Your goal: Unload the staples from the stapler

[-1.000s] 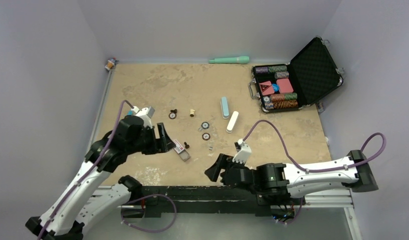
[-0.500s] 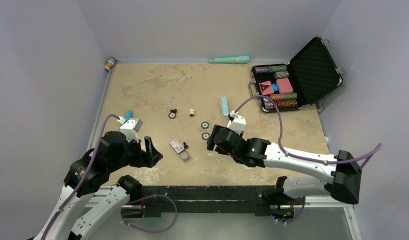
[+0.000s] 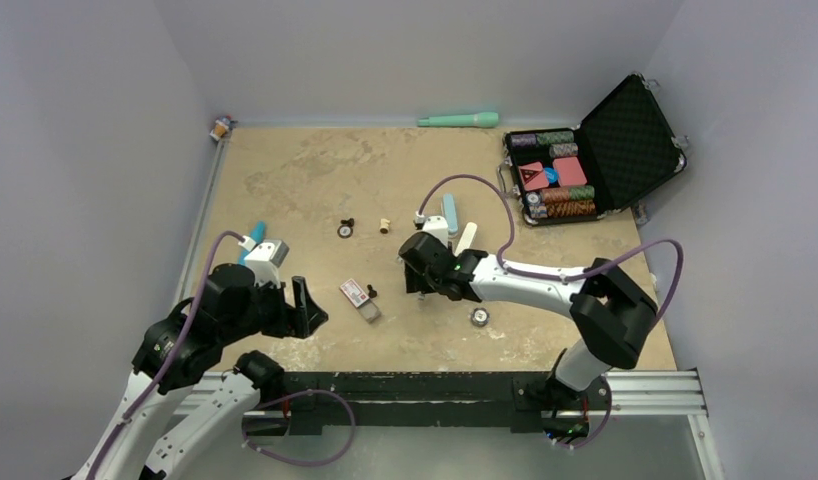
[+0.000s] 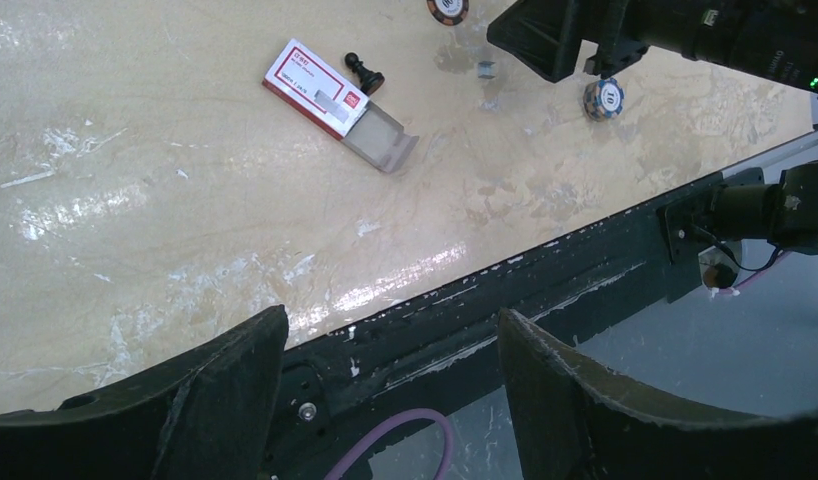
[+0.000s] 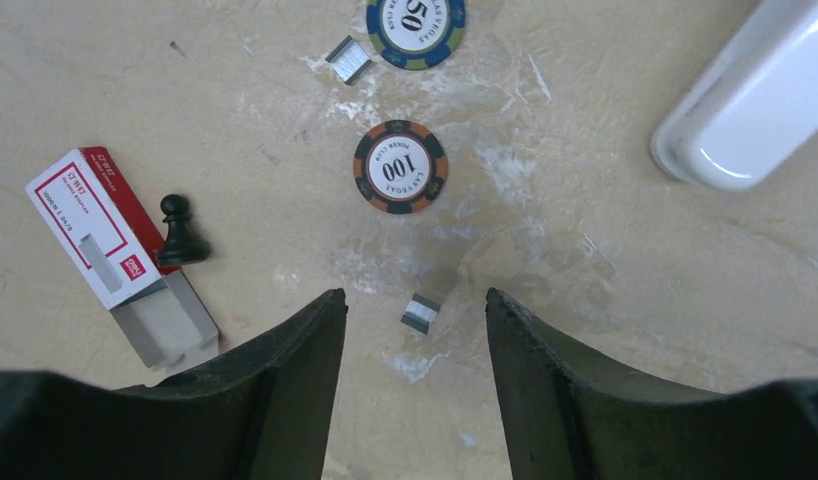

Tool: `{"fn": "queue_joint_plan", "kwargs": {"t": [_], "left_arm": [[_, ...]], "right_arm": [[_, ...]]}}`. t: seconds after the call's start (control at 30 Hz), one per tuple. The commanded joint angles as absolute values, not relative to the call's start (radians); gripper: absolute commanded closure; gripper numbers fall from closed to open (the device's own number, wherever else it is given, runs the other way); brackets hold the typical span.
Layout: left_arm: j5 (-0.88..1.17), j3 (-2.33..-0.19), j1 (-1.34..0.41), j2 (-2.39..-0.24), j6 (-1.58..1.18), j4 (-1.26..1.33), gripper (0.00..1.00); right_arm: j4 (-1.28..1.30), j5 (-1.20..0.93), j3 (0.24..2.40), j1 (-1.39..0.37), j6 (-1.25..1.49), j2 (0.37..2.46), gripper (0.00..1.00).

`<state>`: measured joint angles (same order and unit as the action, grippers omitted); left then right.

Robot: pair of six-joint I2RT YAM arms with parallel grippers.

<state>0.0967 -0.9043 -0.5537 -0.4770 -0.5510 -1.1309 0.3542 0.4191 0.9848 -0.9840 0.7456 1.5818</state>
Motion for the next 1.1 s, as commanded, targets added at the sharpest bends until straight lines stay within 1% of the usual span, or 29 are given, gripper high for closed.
{"fn": "queue_joint_plan", "kwargs": {"t": [0.0, 0.1, 0.27, 0.33, 0.53, 0.73, 1.07], "left_arm": [[0.121, -0.903, -0.537, -0.473, -0.518, -1.099, 0.2], [0.123, -0.902, -0.533, -0.469, -0.517, -1.098, 0.2], [0.126, -0.901, -0.526, -0.463, -0.517, -1.097, 0.21], [0.126, -0.9, -0.524, -0.463, -0.517, -1.095, 0.21], [0.132, -0.899, -0.516, -0.466, -0.514, -1.092, 0.21], [0.137, -0.897, -0.511, -0.469, -0.514, -1.092, 0.22], [0.142, -0.895, -0.499, -0.473, -0.511, -1.09, 0.23]], "right_arm": [[0.234, 0.329, 1.035, -0.958, 0.644, 1.618, 0.43], [0.204, 0.3, 1.037, -0.944, 0.636, 1.652, 0.49], [0.179, 0.284, 1.023, -0.932, 0.635, 1.682, 0.51], [0.168, 0.284, 1.009, -0.932, 0.636, 1.684, 0.56], [0.115, 0.253, 0.95, -0.93, 0.653, 1.698, 0.63], [0.093, 0.248, 0.907, -0.93, 0.684, 1.696, 0.66], [0.093, 0.234, 0.864, -0.933, 0.701, 1.661, 0.66]]}}
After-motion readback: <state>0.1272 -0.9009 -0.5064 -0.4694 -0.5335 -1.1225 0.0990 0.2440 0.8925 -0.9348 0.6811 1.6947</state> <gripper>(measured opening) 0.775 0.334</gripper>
